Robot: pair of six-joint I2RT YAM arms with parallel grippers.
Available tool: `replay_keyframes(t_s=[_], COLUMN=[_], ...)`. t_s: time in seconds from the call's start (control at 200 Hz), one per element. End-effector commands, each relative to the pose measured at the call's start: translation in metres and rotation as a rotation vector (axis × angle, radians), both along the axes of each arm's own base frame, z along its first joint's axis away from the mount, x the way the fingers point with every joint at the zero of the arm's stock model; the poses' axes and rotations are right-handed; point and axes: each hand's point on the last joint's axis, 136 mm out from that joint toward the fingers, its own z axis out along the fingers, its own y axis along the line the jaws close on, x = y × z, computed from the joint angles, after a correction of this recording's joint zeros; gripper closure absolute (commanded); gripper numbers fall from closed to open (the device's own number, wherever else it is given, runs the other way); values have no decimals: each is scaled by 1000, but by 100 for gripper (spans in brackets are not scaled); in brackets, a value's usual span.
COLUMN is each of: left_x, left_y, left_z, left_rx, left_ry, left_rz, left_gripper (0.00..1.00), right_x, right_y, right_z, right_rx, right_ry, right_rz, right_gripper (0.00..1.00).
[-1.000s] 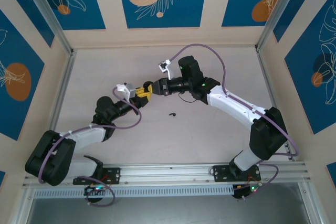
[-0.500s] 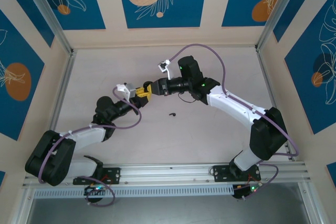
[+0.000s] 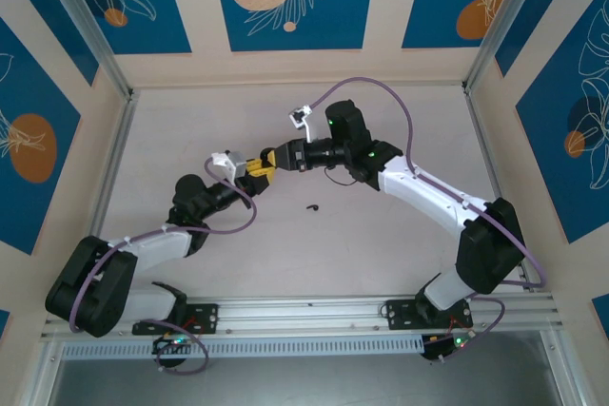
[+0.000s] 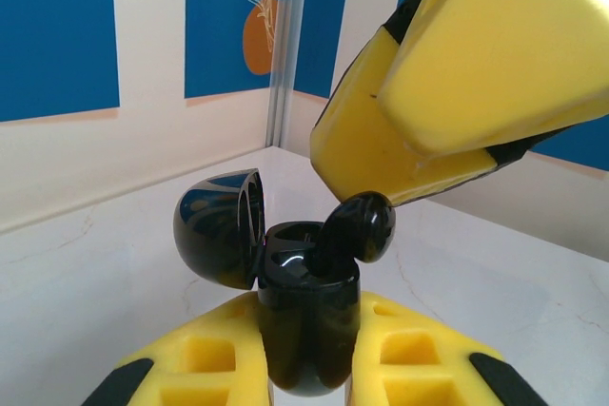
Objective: Insert the wireless bluetooth earbuds into the charging case
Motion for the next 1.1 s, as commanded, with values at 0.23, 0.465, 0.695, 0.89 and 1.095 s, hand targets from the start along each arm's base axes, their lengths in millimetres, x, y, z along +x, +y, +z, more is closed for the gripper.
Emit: replay_keyframes(t_s=[0.23,0.465,0.695,0.89,1.095], left_x=[-5,-5,-5,-5,-6], left_y=[-6,-6,-6,-6,-6], left_z=[18,18,19,18,18], left_rx=[-33,-33,-33,-32,-32], left_ry=[-51,-50,-50,-48,-48], left_rz=[-33,-36,-35,-37,-37], left_gripper=[100,100,100,100,100], right_x=[-4,-6,-10,-11,-11], right_y=[-11,-14,-11,-8,-2], right_z=[3,4,2,1,3], right_rx=[3,9,13,19,32], right_ry=[-11,-14,1,5,2], right_rz=[-21,-18,4,14,31], right_gripper=[65,63,67,71,74])
